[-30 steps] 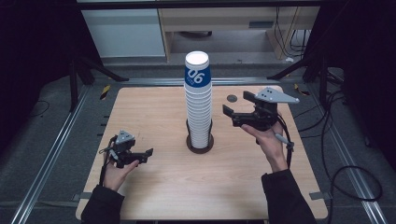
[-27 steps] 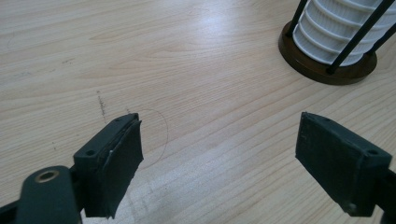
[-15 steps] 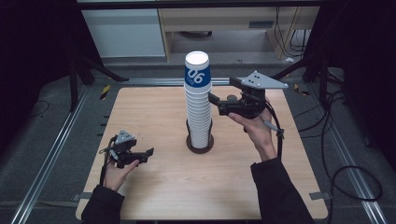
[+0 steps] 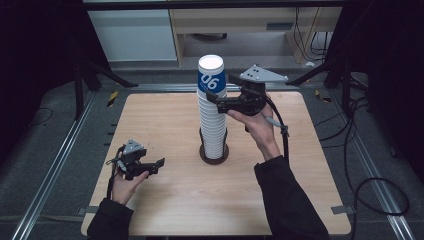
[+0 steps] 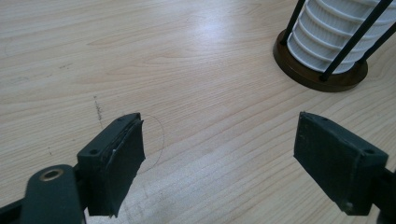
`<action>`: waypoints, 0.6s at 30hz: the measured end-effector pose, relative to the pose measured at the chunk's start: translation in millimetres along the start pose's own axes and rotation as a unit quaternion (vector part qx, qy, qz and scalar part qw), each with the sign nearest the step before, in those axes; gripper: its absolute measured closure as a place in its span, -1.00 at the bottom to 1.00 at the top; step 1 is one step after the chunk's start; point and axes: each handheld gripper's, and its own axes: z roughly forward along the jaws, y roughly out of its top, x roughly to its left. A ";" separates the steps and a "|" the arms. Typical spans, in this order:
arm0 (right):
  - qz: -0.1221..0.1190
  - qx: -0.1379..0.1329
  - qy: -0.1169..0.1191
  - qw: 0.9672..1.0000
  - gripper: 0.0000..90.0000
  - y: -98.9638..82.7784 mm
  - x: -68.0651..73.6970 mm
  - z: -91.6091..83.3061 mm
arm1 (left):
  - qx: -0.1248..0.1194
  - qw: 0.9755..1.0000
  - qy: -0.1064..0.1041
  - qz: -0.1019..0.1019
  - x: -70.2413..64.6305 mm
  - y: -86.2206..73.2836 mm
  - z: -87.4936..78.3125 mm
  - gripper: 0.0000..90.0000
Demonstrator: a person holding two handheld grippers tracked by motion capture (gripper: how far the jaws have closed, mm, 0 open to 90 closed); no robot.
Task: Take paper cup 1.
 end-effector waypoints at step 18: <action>-0.009 0.014 -0.013 1.000 -0.65 -6.6 0.7 34.9 | 0.004 1.000 -0.002 0.005 -3.2 -1.2 3.1 -0.65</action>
